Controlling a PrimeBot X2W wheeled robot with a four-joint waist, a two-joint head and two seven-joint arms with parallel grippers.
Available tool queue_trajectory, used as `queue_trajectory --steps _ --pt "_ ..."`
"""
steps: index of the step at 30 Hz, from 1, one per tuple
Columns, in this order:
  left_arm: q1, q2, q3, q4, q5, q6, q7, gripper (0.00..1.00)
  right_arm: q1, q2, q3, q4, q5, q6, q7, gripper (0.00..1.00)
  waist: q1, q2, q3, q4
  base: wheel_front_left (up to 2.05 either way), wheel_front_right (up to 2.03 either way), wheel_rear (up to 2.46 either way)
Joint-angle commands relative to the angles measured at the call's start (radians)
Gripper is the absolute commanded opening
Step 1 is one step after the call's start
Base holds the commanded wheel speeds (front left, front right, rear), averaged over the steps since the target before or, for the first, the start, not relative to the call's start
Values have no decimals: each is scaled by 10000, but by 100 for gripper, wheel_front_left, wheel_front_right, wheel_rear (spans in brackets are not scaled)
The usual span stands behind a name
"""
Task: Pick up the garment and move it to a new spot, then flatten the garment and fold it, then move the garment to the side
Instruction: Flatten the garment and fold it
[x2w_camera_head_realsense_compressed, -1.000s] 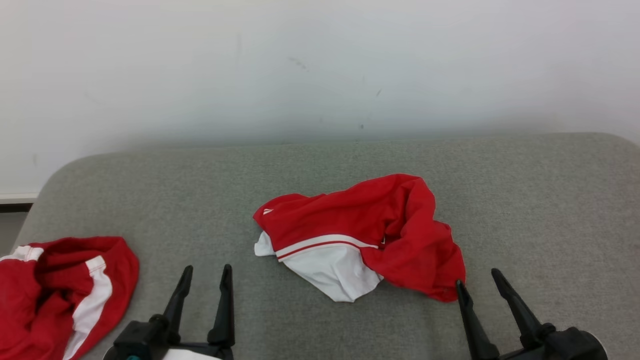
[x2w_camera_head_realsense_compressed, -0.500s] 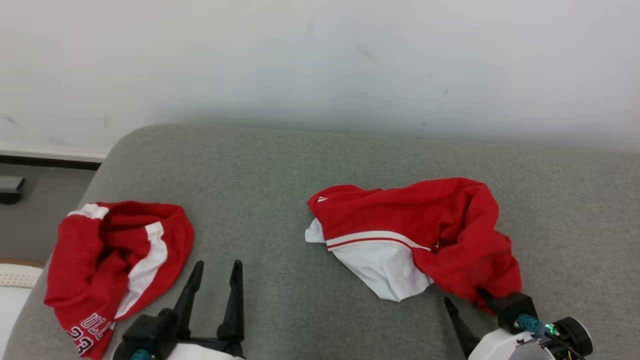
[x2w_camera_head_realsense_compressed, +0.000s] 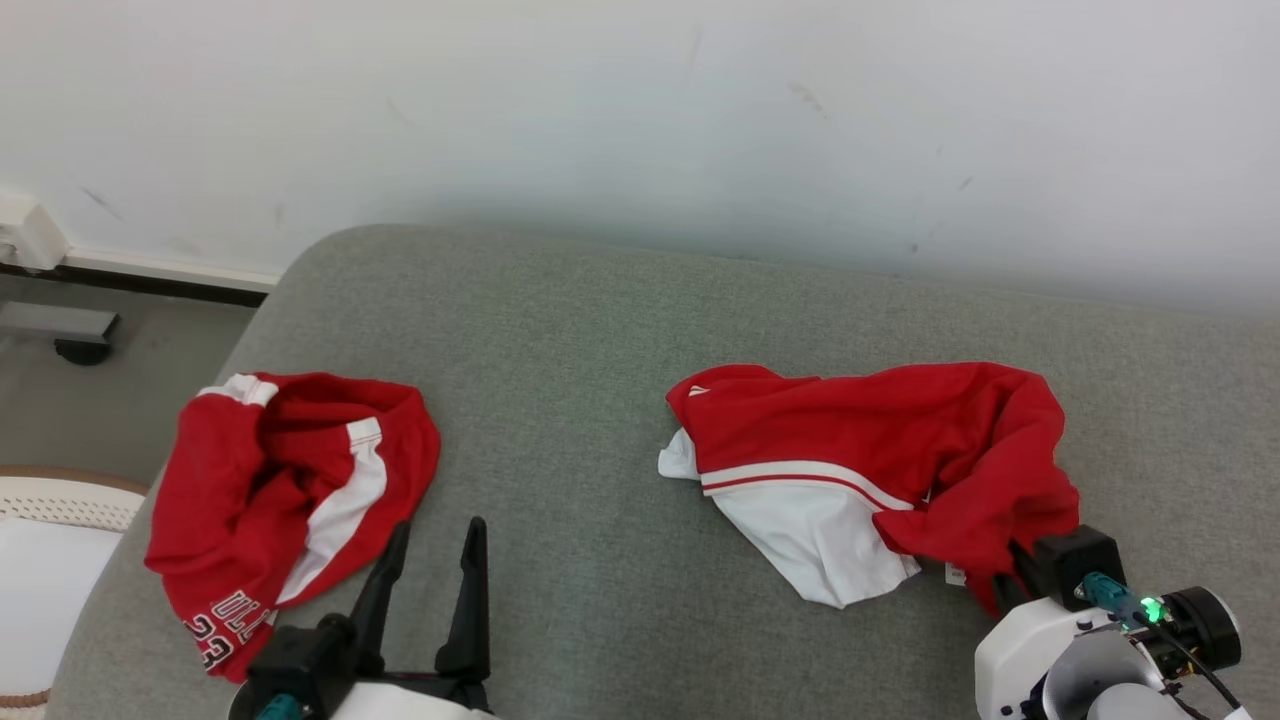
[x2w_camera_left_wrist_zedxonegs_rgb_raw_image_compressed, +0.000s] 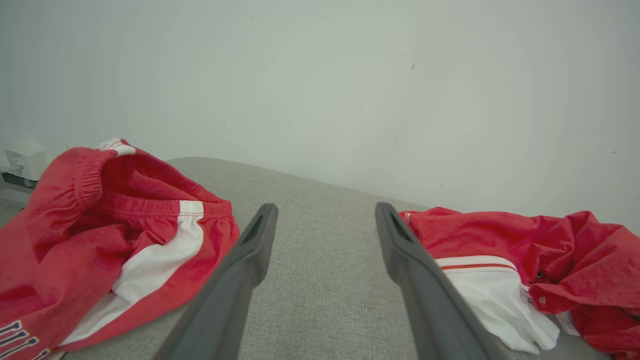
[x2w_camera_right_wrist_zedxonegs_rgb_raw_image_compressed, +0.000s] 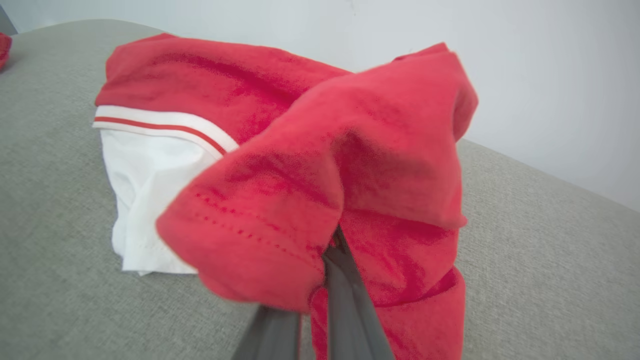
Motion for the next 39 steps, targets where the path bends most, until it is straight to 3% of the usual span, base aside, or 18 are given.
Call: queue_trajectory --steps 1,9,17,23,24,30,31,32,33,39 --pt "-26 28 24 30 -68 25 -4 100 -44 21 -141 -152 -19 -22 -88 0 0 -1 -21 0 0 0 0" --pt "64 29 19 86 -111 24 -5 100 -279 -161 -831 -1700 810 -22 326 0 0 -1 -46 -164 0 0 0" --pt "-301 30 -127 54 -183 -81 -5 100 -1434 -1819 -1559 -2616 1722 -22 2089 0 0 -1 691 -162 0 0 0" --pt "-573 32 -177 109 -228 -155 -5 100 -1995 -2673 -2469 -1918 2104 -22 3121 0 0 -1 1164 60 0 0 0" --pt "-658 32 -164 128 -243 -172 -5 100 -2201 -3037 -2791 -1489 2154 -22 3345 0 0 -1 1287 143 0 0 0" --pt "-824 30 -114 226 -226 -213 -5 100 -2523 -3812 -3269 163 2049 -22 4046 0 0 -1 1390 260 0 0 0" --pt "-829 30 -105 242 -217 -216 -5 100 -2534 -3842 -3230 387 2086 -22 4088 49 0 -1 1373 258 0 0 0" --pt "-829 30 -105 242 -217 -216 -5 100 -2534 -3842 -3230 387 2086 -22 4088 49 0 -1 1373 258 0 0 0" --pt "-823 28 -111 255 -203 -215 -5 100 -2523 -3873 -3205 596 2147 -22 4071 100 0 -1 1347 247 0 0 0" --pt "-695 31 -145 333 -111 -230 -5 100 -2445 -3794 -3031 1325 2269 -22 3893 100 0 -1 1003 0 0 0 0"
